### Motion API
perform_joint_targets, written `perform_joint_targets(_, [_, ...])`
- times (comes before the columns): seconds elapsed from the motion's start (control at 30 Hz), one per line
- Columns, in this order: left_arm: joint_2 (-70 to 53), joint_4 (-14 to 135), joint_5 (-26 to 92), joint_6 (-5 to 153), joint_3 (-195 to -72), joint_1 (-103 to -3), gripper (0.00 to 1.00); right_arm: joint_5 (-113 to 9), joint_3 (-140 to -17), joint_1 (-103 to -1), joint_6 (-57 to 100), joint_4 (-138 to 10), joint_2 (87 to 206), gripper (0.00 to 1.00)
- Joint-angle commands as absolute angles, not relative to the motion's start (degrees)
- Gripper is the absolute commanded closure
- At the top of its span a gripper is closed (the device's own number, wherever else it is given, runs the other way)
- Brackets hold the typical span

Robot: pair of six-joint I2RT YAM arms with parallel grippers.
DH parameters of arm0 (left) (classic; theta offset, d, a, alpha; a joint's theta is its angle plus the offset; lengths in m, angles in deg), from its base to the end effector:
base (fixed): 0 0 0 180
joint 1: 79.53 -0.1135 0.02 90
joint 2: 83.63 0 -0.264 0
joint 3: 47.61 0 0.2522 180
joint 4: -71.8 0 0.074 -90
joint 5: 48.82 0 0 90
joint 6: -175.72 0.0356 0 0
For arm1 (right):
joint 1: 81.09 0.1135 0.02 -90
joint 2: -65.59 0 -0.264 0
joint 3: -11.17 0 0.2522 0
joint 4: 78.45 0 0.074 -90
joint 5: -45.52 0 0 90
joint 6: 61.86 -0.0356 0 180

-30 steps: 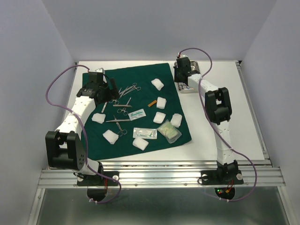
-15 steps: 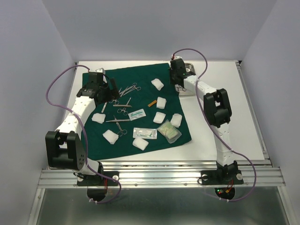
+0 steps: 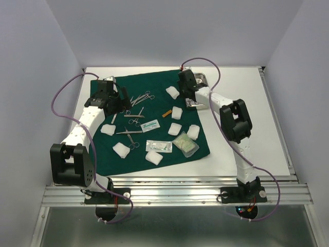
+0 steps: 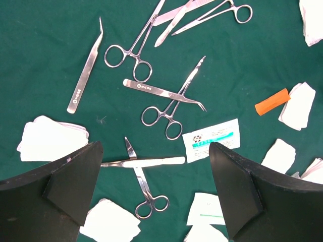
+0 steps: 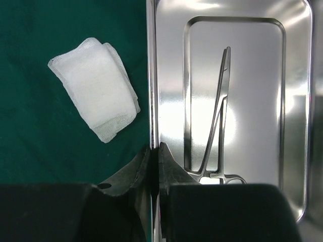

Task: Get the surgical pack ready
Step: Adjust the container at the center of the board.

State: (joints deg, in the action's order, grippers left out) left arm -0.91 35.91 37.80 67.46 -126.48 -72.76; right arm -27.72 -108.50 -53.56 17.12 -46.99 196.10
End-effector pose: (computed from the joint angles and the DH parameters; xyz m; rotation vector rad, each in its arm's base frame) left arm 0.3199 -0.0401 0.2884 -0.1969 2.2719 -0.2974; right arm 0.4651 0.2308 0.1940 -0.1793 2.2640 0.0156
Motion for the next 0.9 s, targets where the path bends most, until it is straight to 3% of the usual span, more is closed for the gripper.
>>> perform_joint_targets(0.0, [-3.30, 37.21, 36.96, 67.35, -125.89, -72.58, 0.01, -27.78, -107.89, -52.70, 13.47, -47.37, 192.15, 0.99])
perform_joint_targets(0.13, [-3.39, 37.12, 36.87, 67.44, -125.80, -72.58, 0.01, -28.92, -108.50, -52.70, 11.27, -46.58, 192.50, 0.91])
perform_joint_targets(0.2, [-3.39, 37.04, 36.87, 67.52, -125.62, -72.58, 0.01, -29.36, -108.68, -52.70, 11.01, -46.23, 192.50, 0.78])
perform_joint_targets(0.4, [-3.56, 37.12, 36.61, 67.44, -125.45, -72.58, 0.01, -27.70, -109.64, -52.70, 11.79, -45.61, 190.84, 0.62])
perform_joint_targets(0.87, [-3.91, 36.95, 36.52, 67.44, -125.27, -72.58, 0.01, -24.52, -105.61, -56.74, 10.04, -43.68, 187.40, 0.61])
